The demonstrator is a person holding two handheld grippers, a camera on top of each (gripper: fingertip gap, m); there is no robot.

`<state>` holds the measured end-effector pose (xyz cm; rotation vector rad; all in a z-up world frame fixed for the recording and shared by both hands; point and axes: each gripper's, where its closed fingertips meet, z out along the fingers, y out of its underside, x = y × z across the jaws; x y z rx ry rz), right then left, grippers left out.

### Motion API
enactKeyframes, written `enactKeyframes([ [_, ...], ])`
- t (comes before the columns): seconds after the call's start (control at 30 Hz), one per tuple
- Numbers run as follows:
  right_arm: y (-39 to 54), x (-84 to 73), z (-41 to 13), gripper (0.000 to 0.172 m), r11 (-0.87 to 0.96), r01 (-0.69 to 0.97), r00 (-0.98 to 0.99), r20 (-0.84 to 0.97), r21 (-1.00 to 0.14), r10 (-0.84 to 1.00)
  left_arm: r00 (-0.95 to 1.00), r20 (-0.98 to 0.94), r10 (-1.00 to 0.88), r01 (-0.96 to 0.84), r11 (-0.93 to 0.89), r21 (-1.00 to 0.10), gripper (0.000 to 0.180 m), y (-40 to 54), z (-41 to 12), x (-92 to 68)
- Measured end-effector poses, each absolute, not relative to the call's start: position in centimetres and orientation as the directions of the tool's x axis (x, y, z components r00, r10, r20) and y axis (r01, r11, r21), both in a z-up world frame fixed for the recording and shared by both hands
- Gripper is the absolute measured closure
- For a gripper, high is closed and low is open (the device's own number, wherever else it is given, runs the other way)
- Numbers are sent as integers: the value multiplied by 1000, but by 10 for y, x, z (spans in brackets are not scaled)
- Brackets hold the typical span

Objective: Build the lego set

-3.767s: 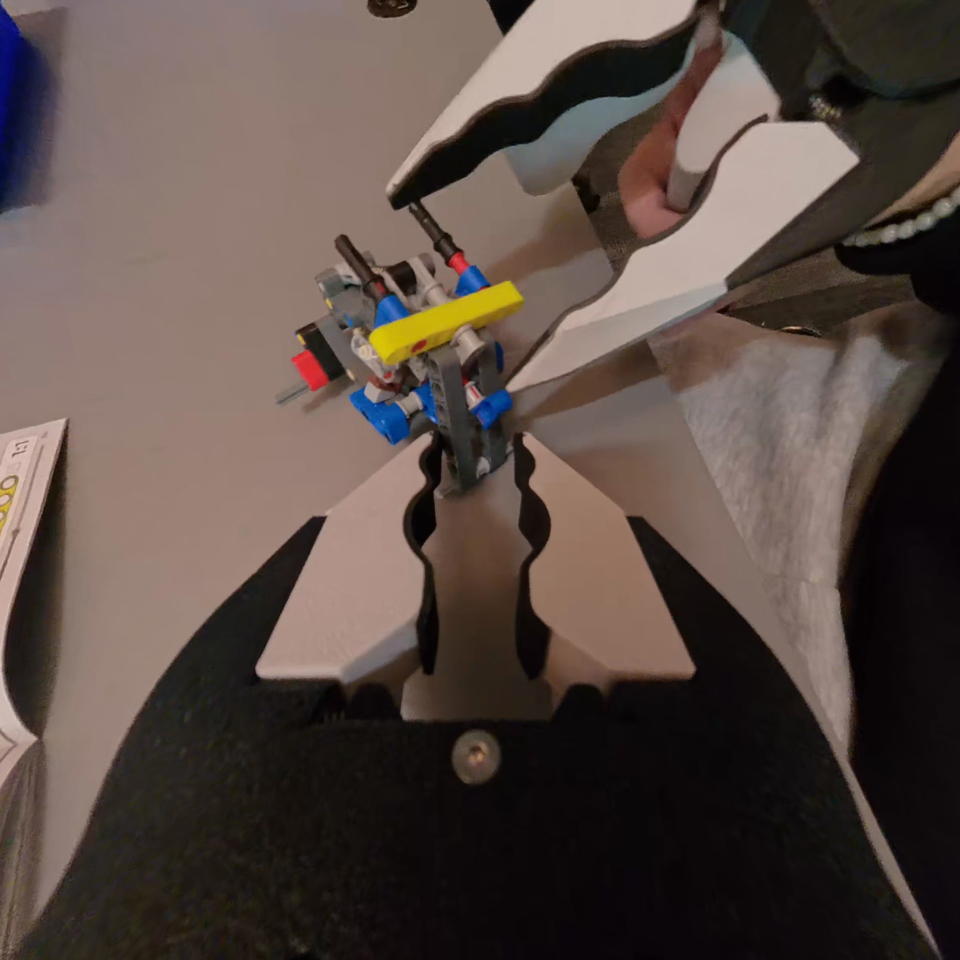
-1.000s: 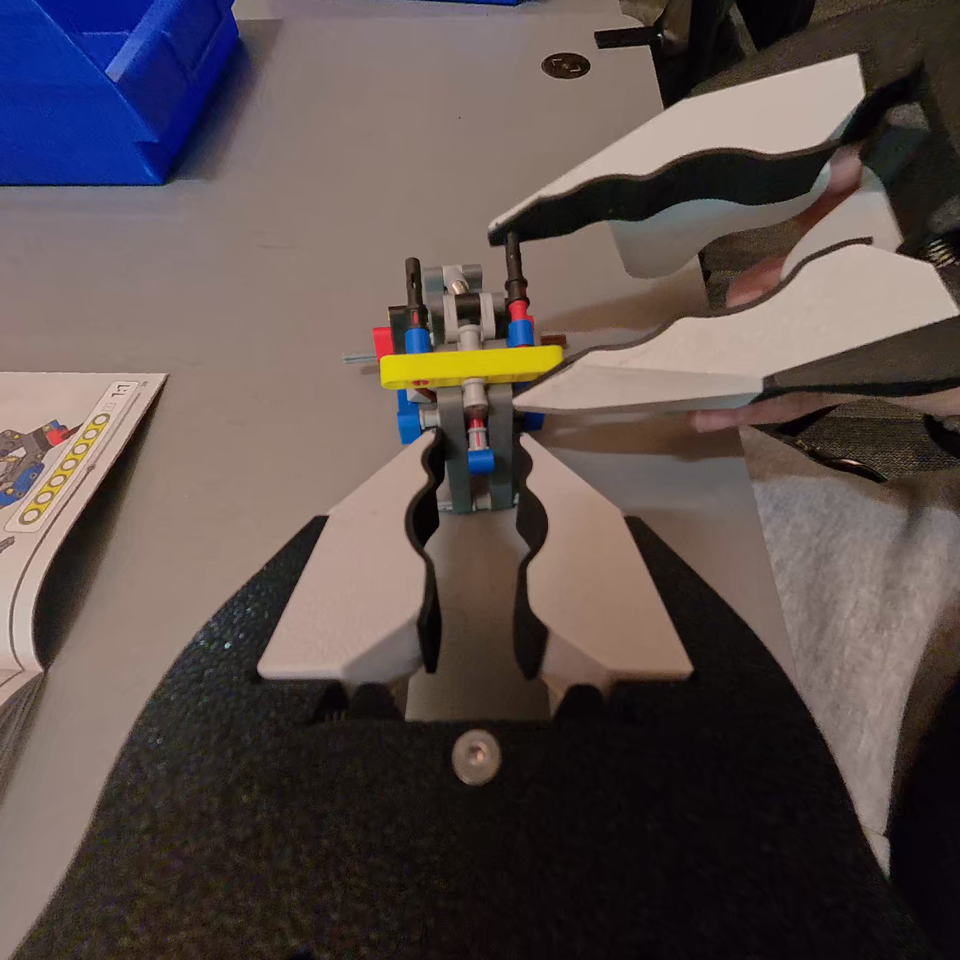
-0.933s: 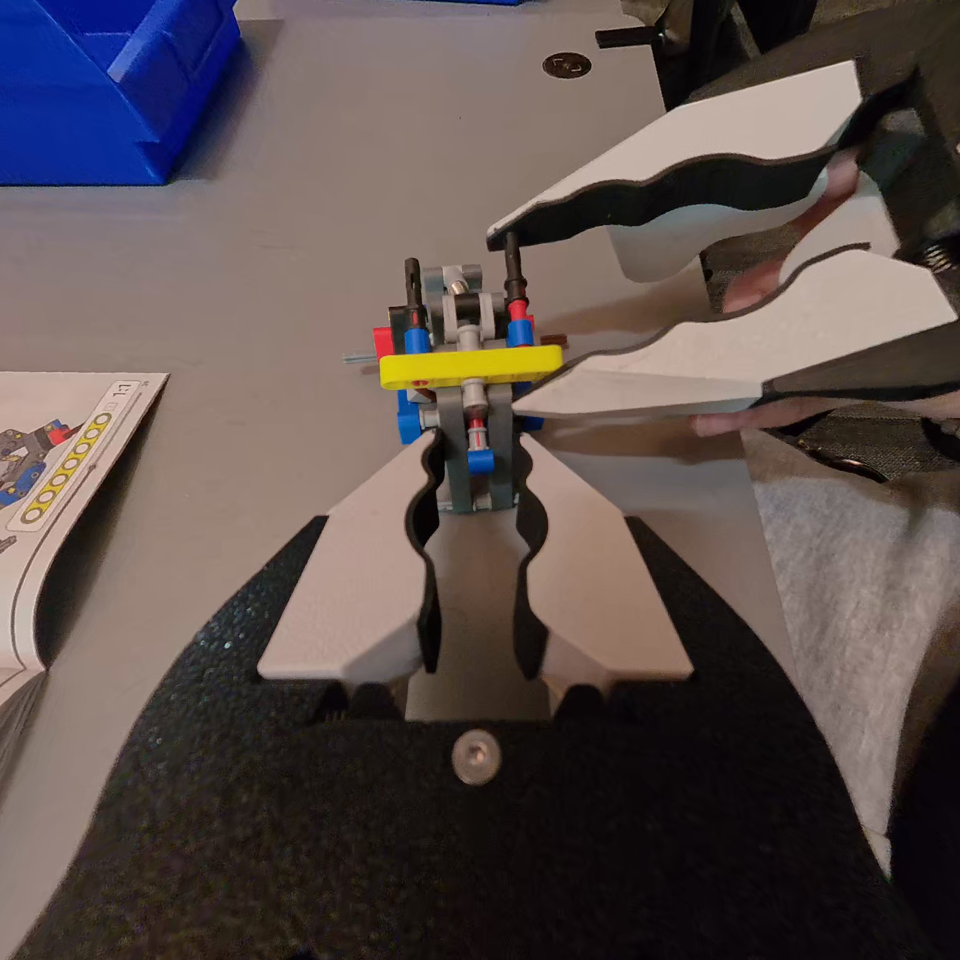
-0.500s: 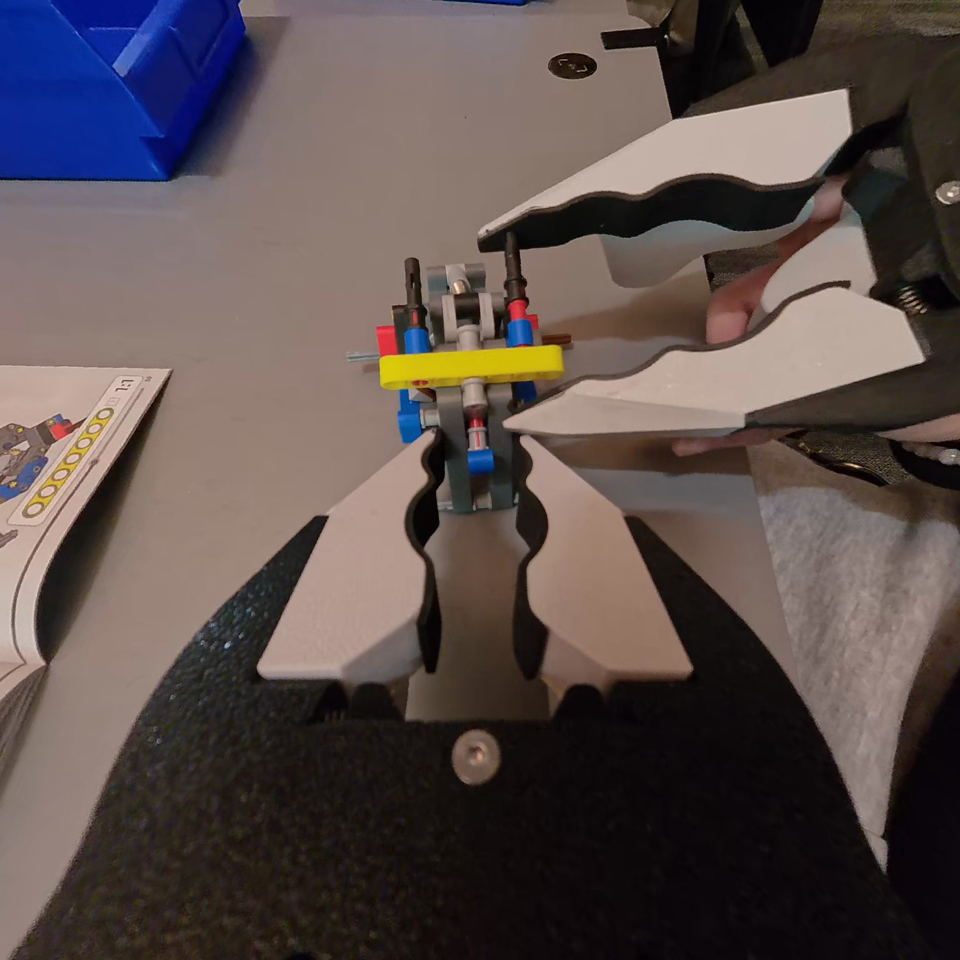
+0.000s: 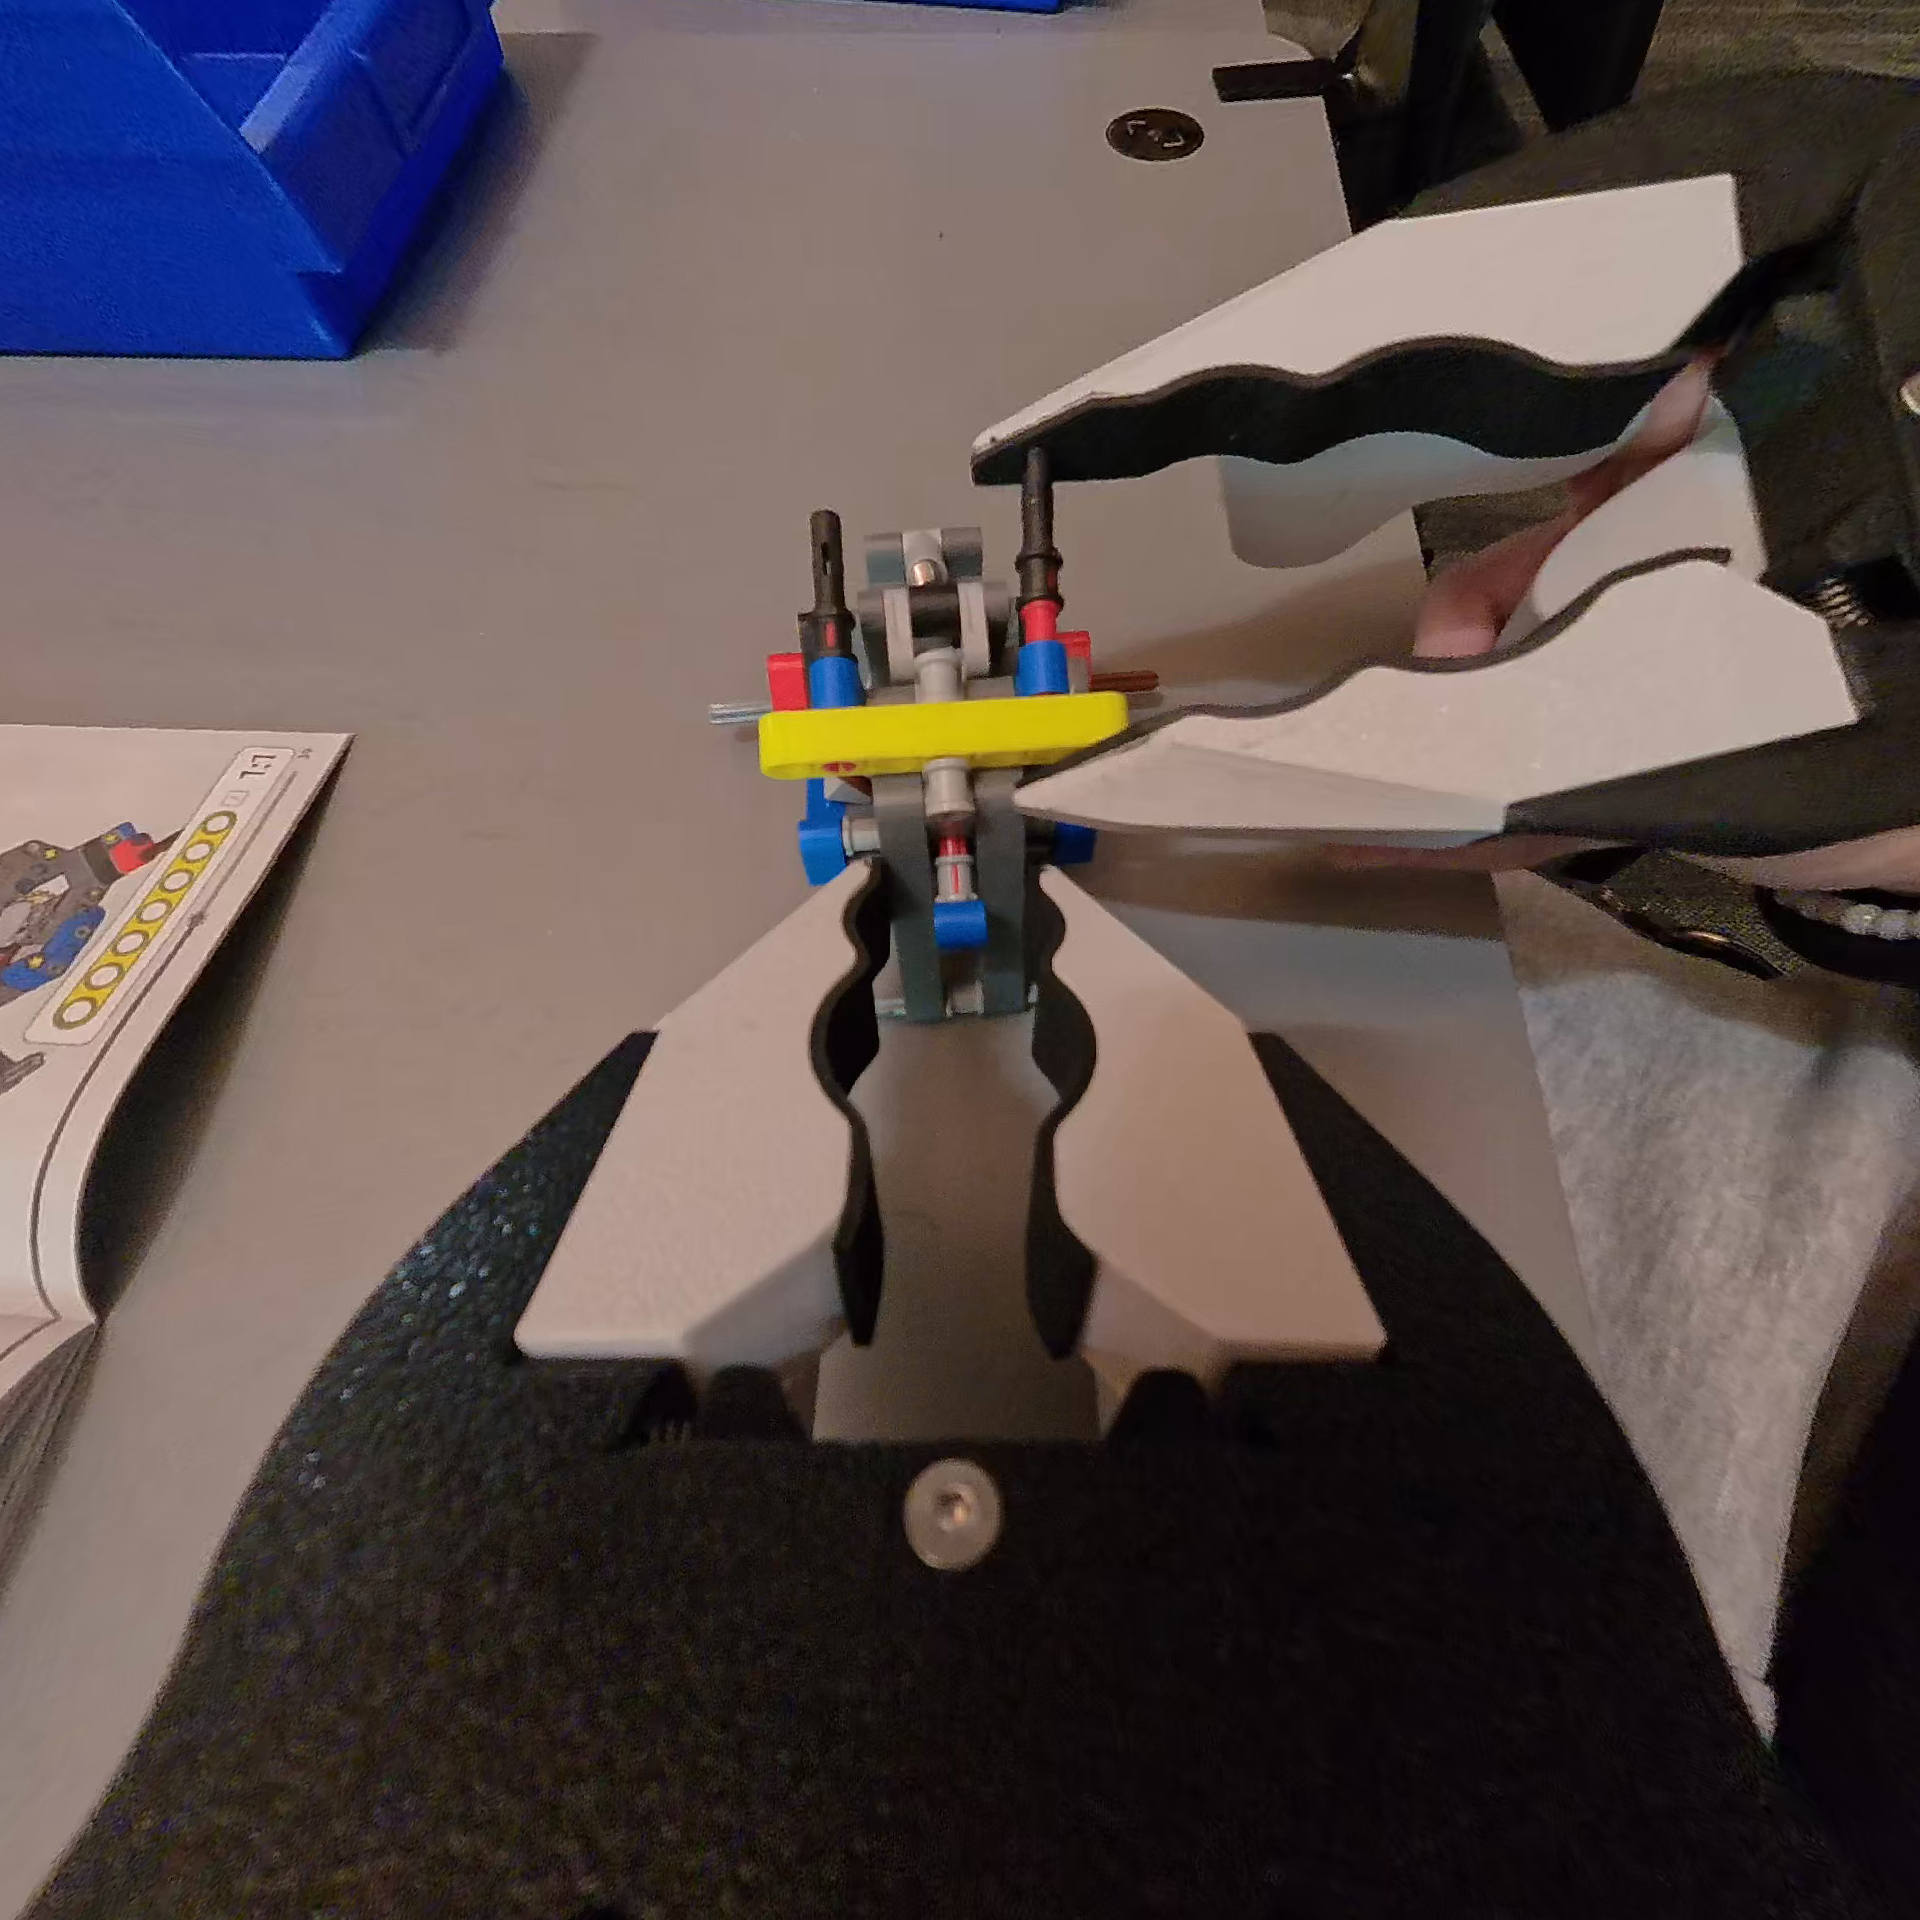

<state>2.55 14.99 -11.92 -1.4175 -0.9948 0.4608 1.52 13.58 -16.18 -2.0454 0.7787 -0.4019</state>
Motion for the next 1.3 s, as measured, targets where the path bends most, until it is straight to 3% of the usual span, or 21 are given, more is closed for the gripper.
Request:
enactKeyframes([
  [0.2,148,26,-117,124,225,307,536,363,-925,762,756,-14,-654,-371,-411,-833,158,136,-161,15],
  [1.3,151,22,-116,124,213,341,430,353,-916,831,748,-61,-661,-409,-386,-827,158,138,-161,16],
])
